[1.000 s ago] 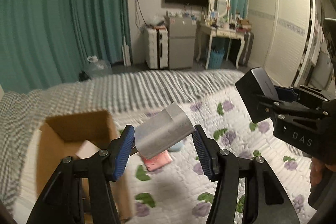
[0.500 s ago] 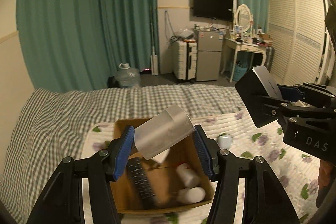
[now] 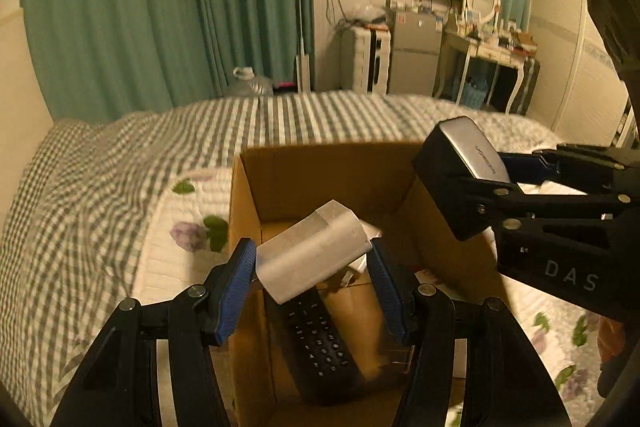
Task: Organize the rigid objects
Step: 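Carry the white item and UGREEN charger into the box and release both, then withdraw both tools from the box toward the red card case and blue earbud case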
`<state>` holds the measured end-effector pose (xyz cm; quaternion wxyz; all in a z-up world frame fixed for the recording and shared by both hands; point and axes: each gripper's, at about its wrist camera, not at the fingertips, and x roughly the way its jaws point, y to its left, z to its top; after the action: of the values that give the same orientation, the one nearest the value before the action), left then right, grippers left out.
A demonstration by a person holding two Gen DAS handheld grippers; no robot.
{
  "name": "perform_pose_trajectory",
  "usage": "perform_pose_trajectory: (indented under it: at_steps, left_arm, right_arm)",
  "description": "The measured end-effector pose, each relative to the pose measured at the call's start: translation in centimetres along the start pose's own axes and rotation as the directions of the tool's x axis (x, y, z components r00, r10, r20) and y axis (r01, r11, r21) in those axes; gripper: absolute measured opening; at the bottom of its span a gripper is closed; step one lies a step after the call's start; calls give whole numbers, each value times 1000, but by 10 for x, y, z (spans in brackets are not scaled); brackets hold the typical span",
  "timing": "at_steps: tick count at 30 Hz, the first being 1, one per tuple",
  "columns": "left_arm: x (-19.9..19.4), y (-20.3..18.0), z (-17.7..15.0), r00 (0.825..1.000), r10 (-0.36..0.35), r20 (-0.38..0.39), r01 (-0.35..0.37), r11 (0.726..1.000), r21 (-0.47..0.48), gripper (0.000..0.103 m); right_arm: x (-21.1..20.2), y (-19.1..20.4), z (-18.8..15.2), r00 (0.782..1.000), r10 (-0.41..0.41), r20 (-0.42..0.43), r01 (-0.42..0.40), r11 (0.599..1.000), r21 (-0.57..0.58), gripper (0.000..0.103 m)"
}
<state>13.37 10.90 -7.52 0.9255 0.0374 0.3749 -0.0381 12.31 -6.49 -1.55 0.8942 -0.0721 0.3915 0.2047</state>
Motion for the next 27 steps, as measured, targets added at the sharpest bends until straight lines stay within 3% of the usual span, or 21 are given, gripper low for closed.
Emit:
perform_pose_trajectory:
  at_steps: [5,14,15,17,18,21,27]
  left_arm:
    - [21,5,-5,1000,-2,-20,2,1000,26,58]
    - [28,5,-8,1000,-4,-16,5,999,44,60]
    - [26,6,-8,1000,-1,-9,1,999,41,60]
    - [23,8,-7,1000,-2,-9,3,1000,28,61]
    - [21,9,-7,1000,-2,-11,2,1000,19,61]
    - [12,9,-6,1000,14,-19,-14,1000,-2,62]
    - [-14,-9,1,998,57,-1,-57,998,10,65]
  right_arm:
    - [44,0,0,999,7,-45,-7,1000,3,42]
    - [82,6,-6,994,-48,-95,44,998,-45,42]
    - [78,8,-5,995,-52,-90,48,998,-51,44]
    - [65,6,-2,996,-59,-65,57,998,-33,65]
    - [54,4,0,998,-56,-38,55,998,-27,81]
    - [27,-10,5,991,-130,14,131,991,-40,84]
    - [-20,-63,3,983,-173,53,173,985,1,88]
